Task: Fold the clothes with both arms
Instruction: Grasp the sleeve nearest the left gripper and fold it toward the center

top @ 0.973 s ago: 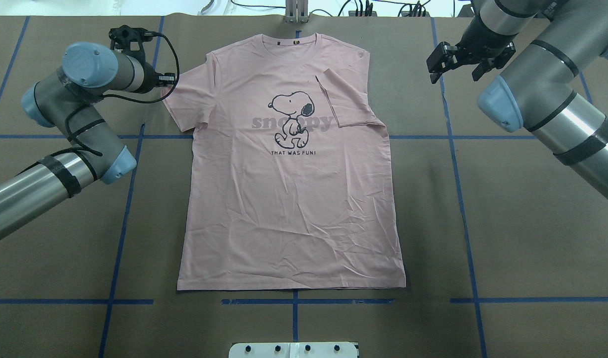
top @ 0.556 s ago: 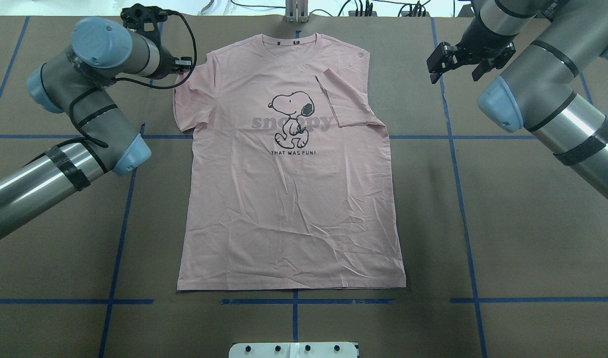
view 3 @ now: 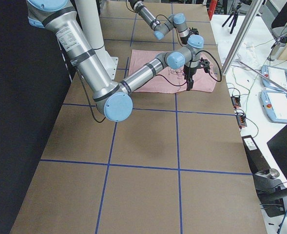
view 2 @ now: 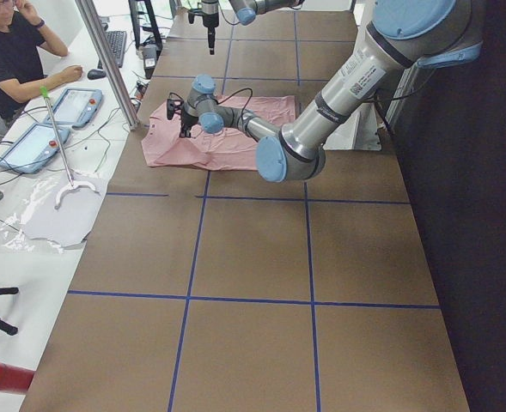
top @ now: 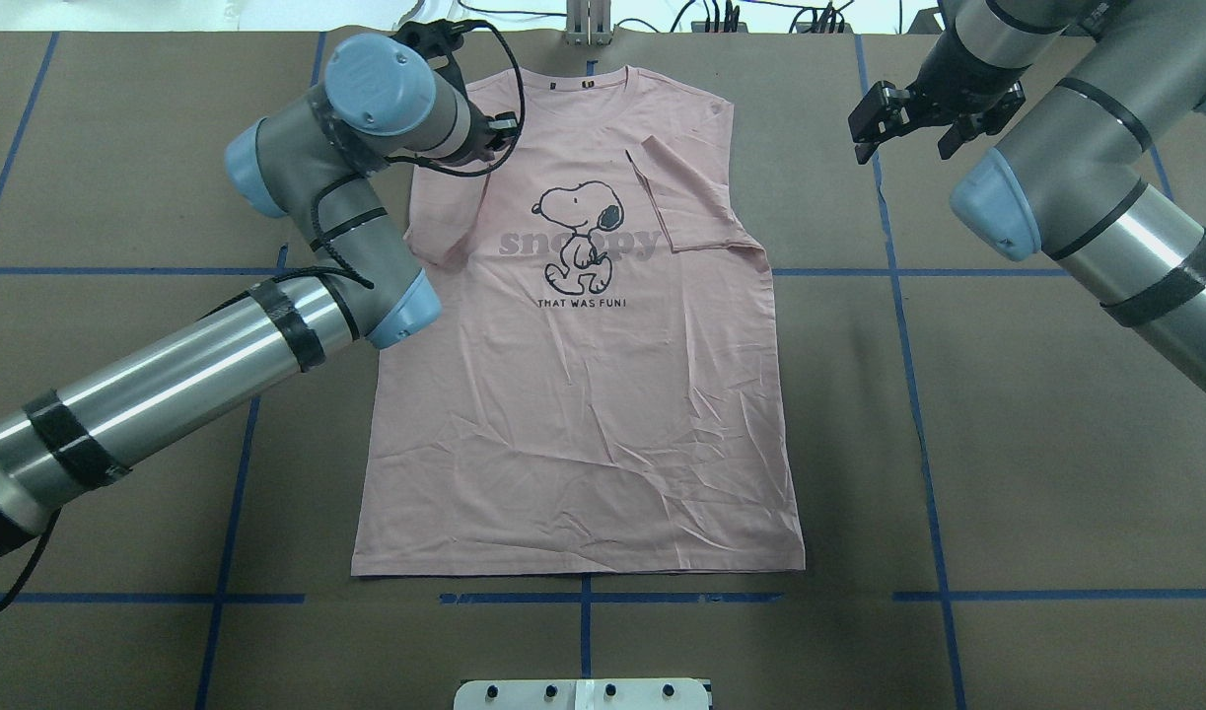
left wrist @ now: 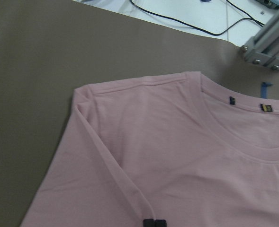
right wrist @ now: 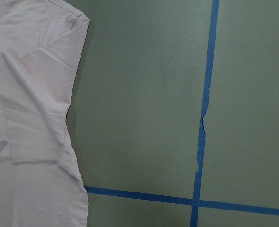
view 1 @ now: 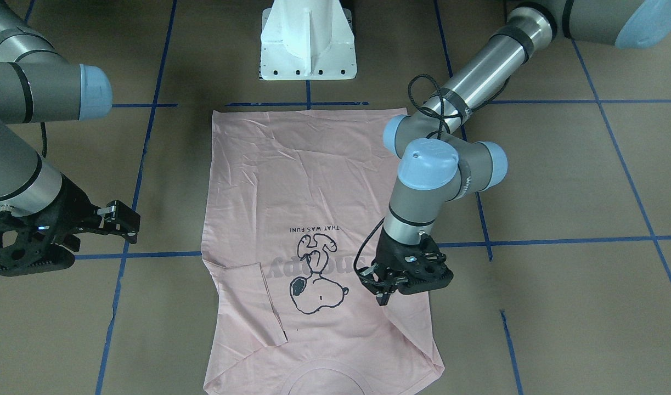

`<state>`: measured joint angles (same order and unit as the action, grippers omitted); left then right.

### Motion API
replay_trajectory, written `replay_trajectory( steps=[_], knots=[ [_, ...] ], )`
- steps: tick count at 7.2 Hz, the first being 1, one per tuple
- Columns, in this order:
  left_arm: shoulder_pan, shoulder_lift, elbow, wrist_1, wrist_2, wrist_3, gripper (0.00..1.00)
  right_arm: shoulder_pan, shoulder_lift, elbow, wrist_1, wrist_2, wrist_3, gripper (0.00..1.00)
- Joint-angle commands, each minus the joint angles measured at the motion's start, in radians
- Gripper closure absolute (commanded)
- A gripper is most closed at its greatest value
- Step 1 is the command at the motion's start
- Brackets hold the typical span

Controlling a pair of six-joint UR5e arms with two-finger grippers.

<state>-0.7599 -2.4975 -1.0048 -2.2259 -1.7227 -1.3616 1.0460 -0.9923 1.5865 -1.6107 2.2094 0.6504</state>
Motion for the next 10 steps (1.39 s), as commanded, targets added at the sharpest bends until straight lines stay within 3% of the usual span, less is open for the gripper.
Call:
replay_trajectory(
  steps=[1,2,3,5,6,8,10],
  knots=[
    [0.004,-0.032,0.096,-0.058,0.011,-0.019,1.0,0.0,0.0,0.001,0.0,0.001,0.0,0.0],
    [0.007,-0.031,0.097,-0.073,0.014,-0.011,0.77,0.0,0.001,0.001,0.0,0.001,0.0,0.0],
    [0.013,-0.031,0.088,-0.089,0.014,0.002,0.01,-0.001,0.001,0.001,0.003,-0.002,0.003,0.0],
    [0.011,0.0,-0.028,-0.08,0.005,0.002,0.0,0.002,-0.006,0.016,0.003,0.001,0.003,0.0],
    [0.011,0.082,-0.137,-0.06,-0.033,0.012,0.0,0.0,-0.066,0.079,0.003,0.0,0.006,0.0],
    [0.013,0.219,-0.393,0.1,-0.064,0.056,0.0,-0.027,-0.229,0.276,0.005,-0.004,0.101,0.0],
    [0.017,0.421,-0.722,0.253,-0.064,0.145,0.0,-0.113,-0.375,0.453,0.006,-0.011,0.212,0.0]
  ],
)
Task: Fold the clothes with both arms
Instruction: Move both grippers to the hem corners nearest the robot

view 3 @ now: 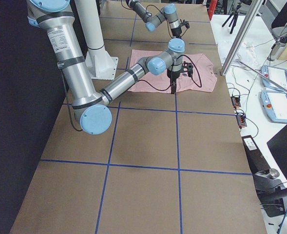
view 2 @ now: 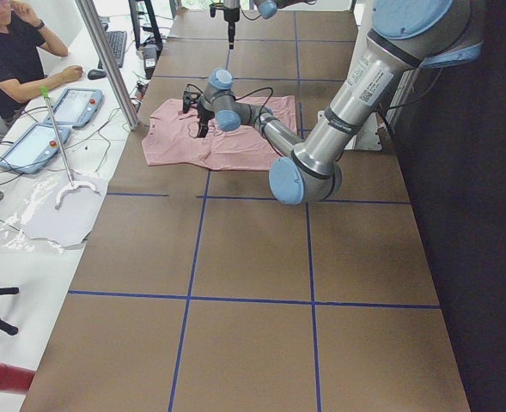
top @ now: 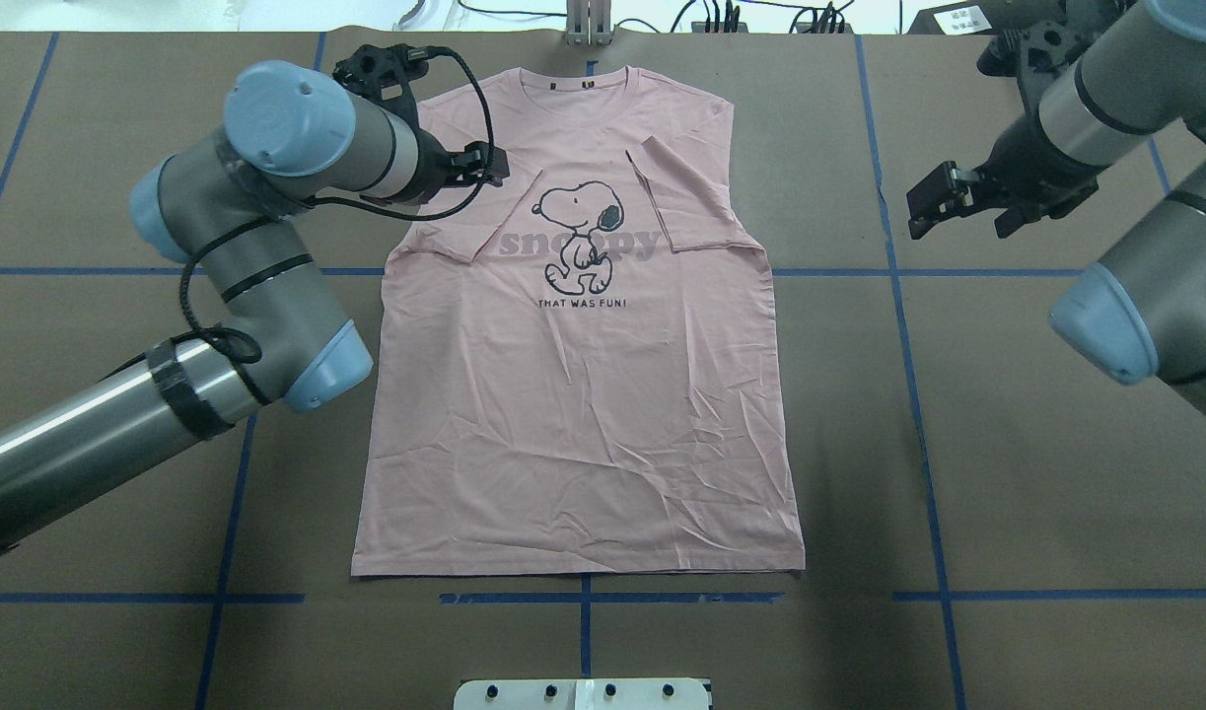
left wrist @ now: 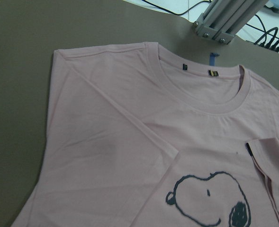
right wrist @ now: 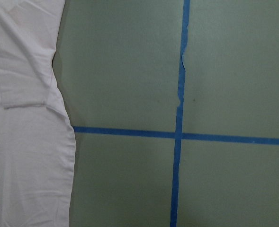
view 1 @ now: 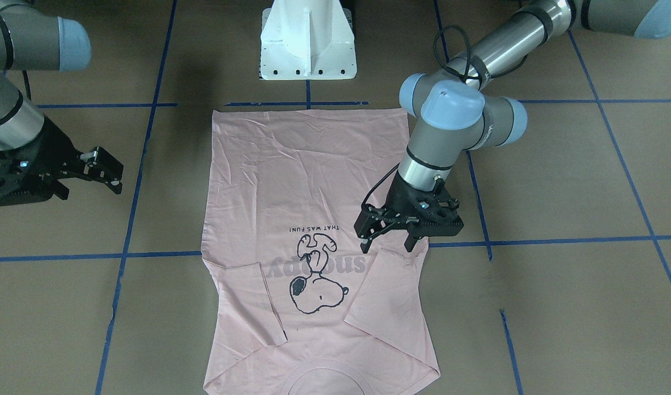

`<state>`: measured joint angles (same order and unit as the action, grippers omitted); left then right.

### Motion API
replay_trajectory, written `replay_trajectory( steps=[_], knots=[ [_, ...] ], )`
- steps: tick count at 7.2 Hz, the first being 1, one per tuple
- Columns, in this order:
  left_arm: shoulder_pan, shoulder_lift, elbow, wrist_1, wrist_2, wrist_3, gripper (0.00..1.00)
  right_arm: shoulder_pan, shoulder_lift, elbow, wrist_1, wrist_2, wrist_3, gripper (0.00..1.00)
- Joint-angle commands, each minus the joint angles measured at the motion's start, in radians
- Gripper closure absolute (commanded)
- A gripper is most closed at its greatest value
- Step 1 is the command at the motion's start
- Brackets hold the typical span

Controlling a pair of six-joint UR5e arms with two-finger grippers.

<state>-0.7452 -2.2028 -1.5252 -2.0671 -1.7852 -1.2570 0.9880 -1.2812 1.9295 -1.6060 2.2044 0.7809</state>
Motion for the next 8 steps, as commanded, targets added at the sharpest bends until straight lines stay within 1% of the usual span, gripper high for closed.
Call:
replay_trajectory(
  steps=[1,2,3,4,5,6,7,8],
  knots=[
    [0.004,0.232,-0.349,0.108,-0.005,0.06,0.0,-0.157,-0.136,0.185,0.08,-0.108,0.267,0.0],
    [0.004,0.286,-0.44,0.128,-0.01,0.08,0.0,-0.295,-0.226,0.209,0.218,-0.188,0.405,0.0],
    [0.004,0.29,-0.446,0.139,-0.026,0.082,0.0,-0.416,-0.249,0.217,0.274,-0.29,0.54,0.0],
    [0.006,0.293,-0.434,0.139,-0.026,0.102,0.0,-0.554,-0.244,0.217,0.271,-0.431,0.608,0.0],
    [0.006,0.295,-0.432,0.14,-0.028,0.126,0.0,-0.621,-0.241,0.215,0.264,-0.492,0.613,0.0],
    [0.006,0.293,-0.432,0.14,-0.028,0.126,0.0,-0.661,-0.239,0.21,0.258,-0.499,0.618,0.0],
    [0.007,0.291,-0.432,0.139,-0.03,0.126,0.0,-0.705,-0.234,0.192,0.258,-0.538,0.624,0.0],
    [0.007,0.291,-0.431,0.139,-0.031,0.126,0.0,-0.736,-0.222,0.172,0.256,-0.56,0.624,0.0]
  ],
)
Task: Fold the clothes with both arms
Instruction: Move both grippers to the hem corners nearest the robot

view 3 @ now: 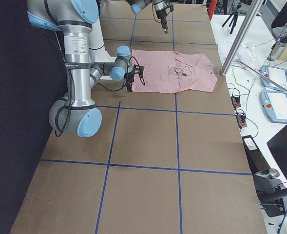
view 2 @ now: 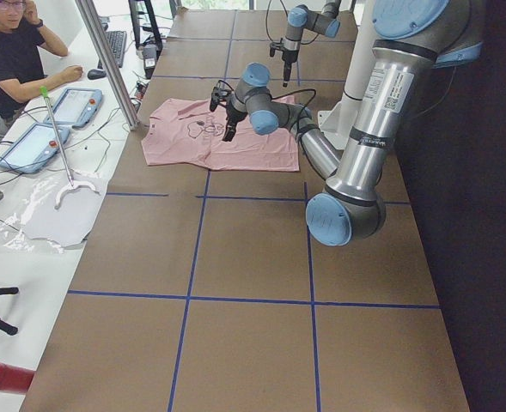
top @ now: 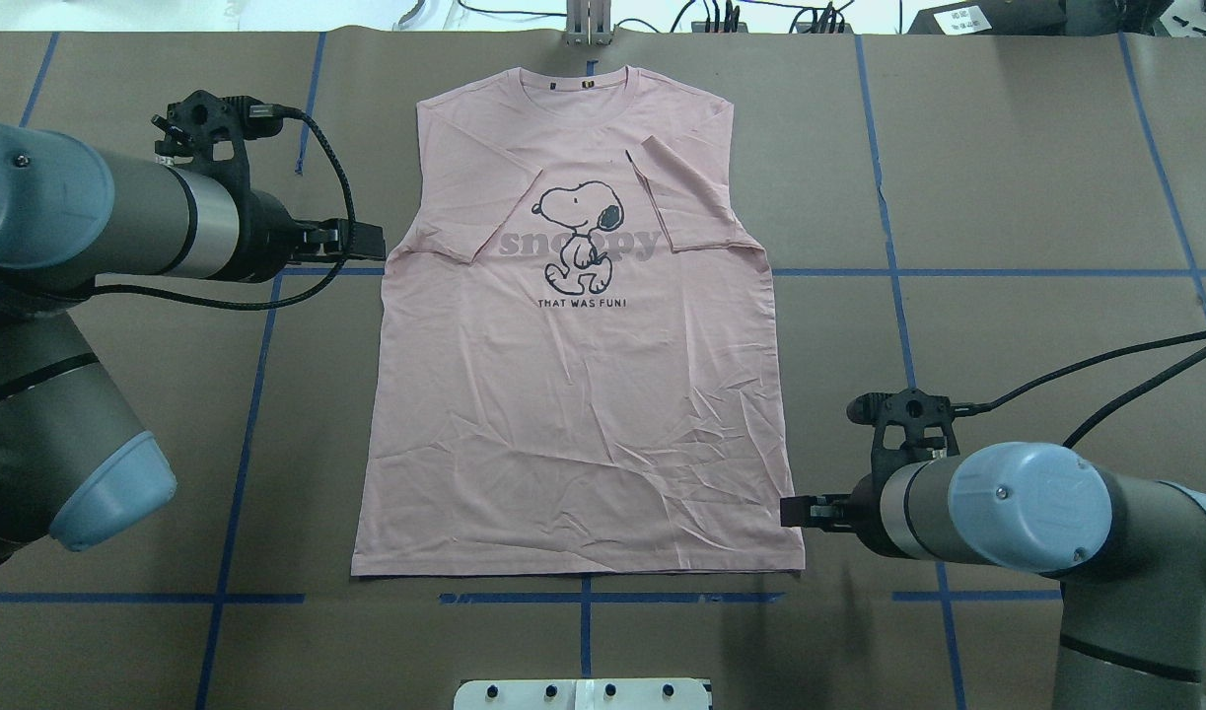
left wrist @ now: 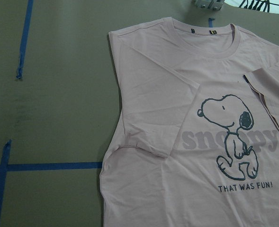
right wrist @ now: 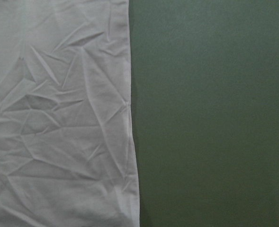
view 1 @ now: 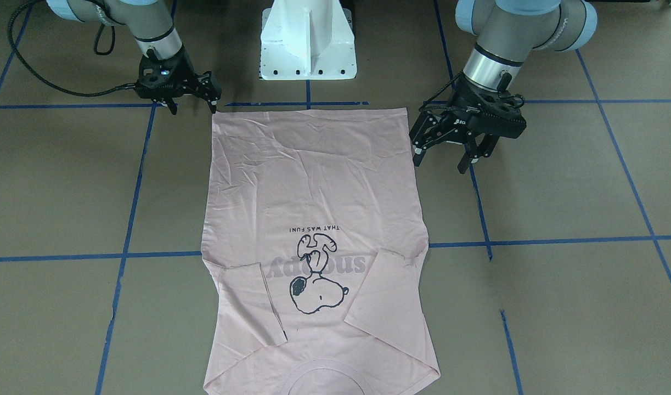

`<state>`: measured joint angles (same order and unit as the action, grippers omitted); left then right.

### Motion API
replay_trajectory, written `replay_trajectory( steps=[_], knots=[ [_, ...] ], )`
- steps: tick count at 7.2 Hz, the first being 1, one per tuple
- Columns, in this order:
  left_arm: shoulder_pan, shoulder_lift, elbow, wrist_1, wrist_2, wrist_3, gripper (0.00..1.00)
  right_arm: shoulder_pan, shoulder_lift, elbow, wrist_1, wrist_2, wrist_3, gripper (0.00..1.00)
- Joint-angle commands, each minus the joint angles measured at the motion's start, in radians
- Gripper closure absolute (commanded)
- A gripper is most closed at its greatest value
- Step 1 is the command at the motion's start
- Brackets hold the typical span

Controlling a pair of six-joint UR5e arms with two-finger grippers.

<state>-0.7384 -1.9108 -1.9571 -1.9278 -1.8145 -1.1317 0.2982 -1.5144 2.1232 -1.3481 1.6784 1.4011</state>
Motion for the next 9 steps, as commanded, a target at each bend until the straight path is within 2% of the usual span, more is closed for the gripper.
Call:
replay_trajectory(
  steps=[1,3,9],
  knots=[
    [0.004,-0.005,0.007,0.0,-0.003,0.001,0.0,-0.056,0.023,-0.044,-0.002,-0.034,0.004,0.0],
    [0.008,-0.007,0.026,-0.008,-0.003,0.001,0.0,-0.065,0.13,-0.138,-0.003,-0.034,0.004,0.01],
    [0.008,-0.007,0.027,-0.011,-0.003,0.001,0.0,-0.047,0.12,-0.134,-0.04,-0.026,0.003,0.05]
  ],
)
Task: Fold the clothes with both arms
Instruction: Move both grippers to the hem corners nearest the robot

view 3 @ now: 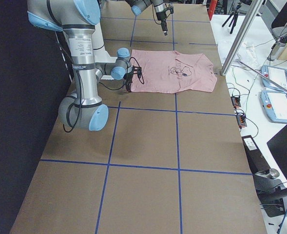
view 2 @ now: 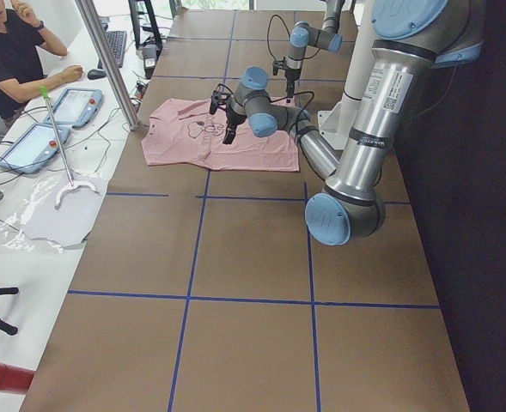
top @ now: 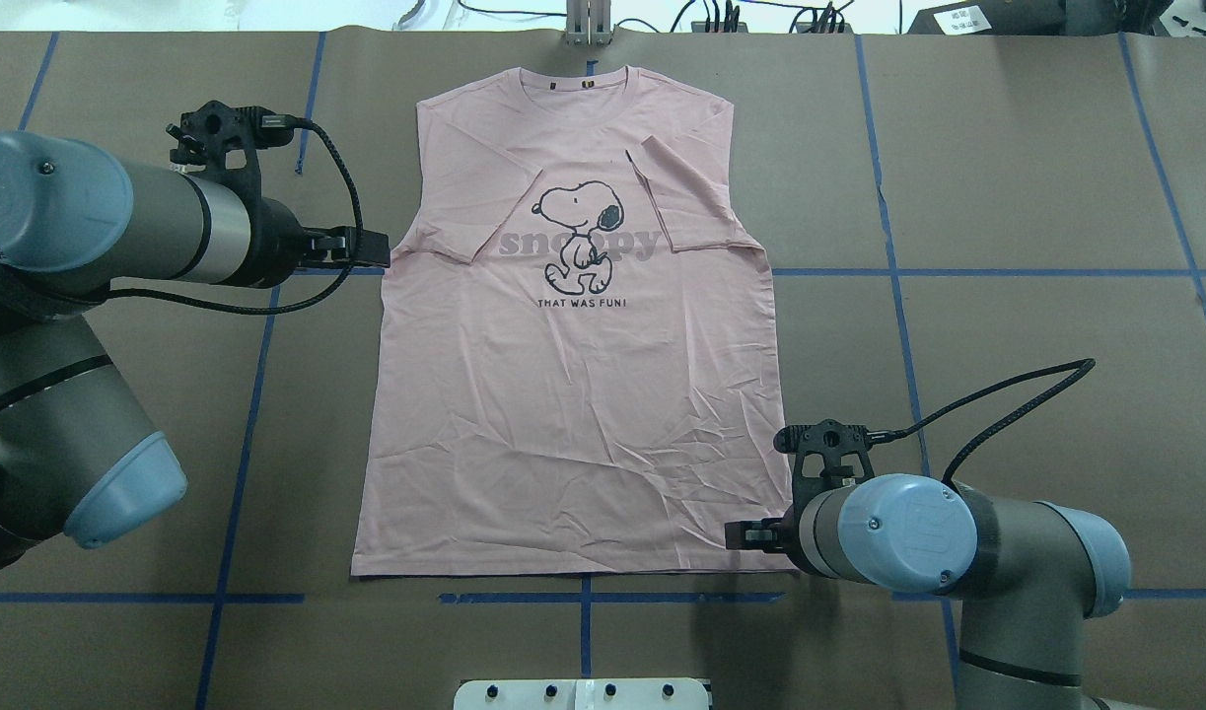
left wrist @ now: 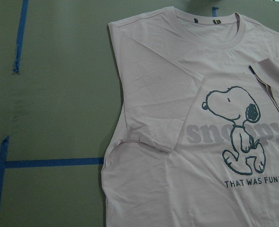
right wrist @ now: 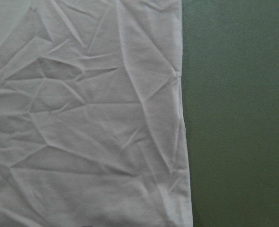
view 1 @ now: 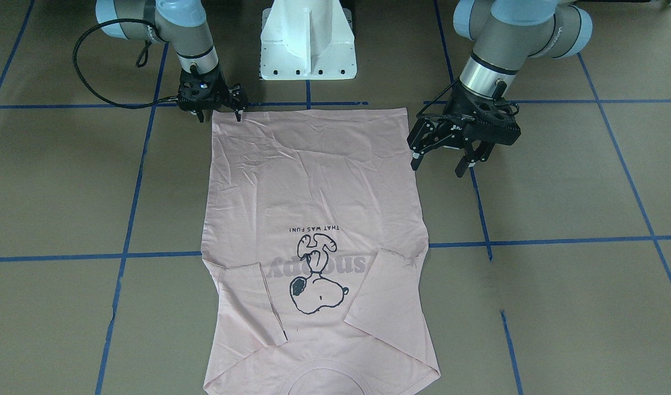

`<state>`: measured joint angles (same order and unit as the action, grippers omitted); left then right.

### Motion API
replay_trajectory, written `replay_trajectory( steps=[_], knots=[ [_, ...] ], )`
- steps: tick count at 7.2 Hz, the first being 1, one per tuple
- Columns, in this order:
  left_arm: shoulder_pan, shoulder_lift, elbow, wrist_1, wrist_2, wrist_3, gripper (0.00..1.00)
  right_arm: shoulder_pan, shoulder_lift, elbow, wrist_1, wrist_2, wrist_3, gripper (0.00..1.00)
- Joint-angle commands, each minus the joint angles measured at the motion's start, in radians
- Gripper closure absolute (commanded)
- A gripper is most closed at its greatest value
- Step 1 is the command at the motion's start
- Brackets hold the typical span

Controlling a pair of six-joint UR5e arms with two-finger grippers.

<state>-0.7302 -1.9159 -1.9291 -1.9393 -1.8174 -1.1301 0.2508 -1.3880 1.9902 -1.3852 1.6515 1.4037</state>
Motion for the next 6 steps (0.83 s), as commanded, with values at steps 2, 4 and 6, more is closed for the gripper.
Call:
replay_trajectory(
  steps=[2,4,6],
  knots=[
    [0.0,-0.008,-0.001,0.002,-0.002,0.001,0.0,0.001,-0.012,-0.007,-0.002,0.001,0.0,0.2],
    [0.0,-0.008,-0.008,0.005,-0.002,0.001,0.0,0.001,-0.013,0.001,-0.002,0.005,0.0,0.75],
    [0.0,-0.008,-0.008,0.005,-0.002,0.001,0.0,0.001,-0.016,0.002,-0.002,0.002,0.0,1.0]
  ],
)
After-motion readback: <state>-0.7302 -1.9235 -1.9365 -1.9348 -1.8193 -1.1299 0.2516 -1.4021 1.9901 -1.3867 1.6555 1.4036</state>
